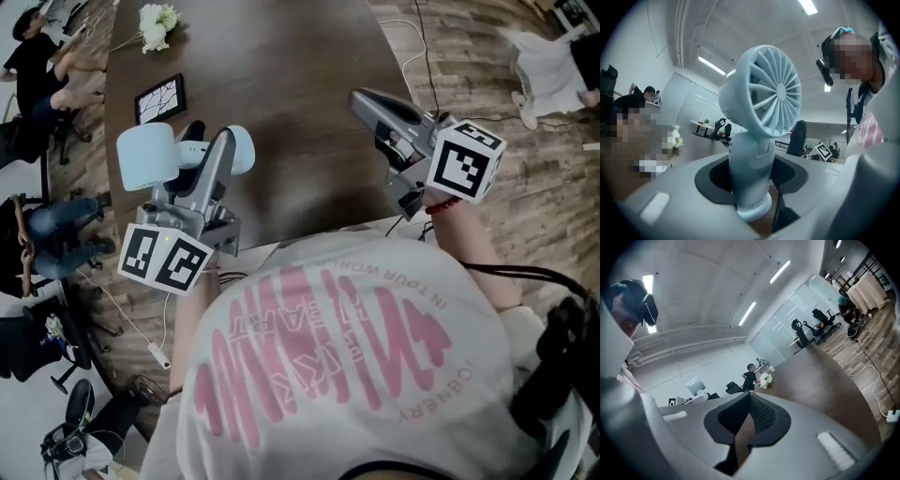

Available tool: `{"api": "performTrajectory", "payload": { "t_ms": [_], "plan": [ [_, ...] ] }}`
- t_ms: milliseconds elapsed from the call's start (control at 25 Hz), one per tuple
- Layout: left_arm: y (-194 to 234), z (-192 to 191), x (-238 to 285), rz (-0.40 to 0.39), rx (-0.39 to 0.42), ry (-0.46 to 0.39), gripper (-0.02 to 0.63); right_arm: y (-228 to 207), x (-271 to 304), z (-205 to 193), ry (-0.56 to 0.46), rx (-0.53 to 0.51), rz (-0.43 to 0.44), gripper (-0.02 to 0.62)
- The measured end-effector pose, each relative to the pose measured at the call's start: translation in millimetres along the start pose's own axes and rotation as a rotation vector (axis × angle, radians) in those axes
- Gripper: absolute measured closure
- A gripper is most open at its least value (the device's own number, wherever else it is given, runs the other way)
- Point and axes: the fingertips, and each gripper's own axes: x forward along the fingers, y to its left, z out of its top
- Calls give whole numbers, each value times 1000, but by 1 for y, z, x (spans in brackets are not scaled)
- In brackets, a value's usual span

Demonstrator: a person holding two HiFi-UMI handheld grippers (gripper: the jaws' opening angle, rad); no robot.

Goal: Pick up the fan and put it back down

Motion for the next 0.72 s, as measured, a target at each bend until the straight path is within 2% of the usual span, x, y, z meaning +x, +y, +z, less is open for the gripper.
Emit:
{"api": "performTrajectory", "payload": {
  "t_ms": [200, 480, 720],
  "plan": [
    [12, -1, 21, -51, -3, 21, 388, -7, 0, -3, 7, -40, -61, 590],
    [27, -1, 37, -148, -8, 65, 388, -12, -5, -2, -75, 14, -163, 589],
    [46, -3, 41, -210, -24, 79, 388, -11, 4, -11, -103, 44, -227, 589]
  ]
}}
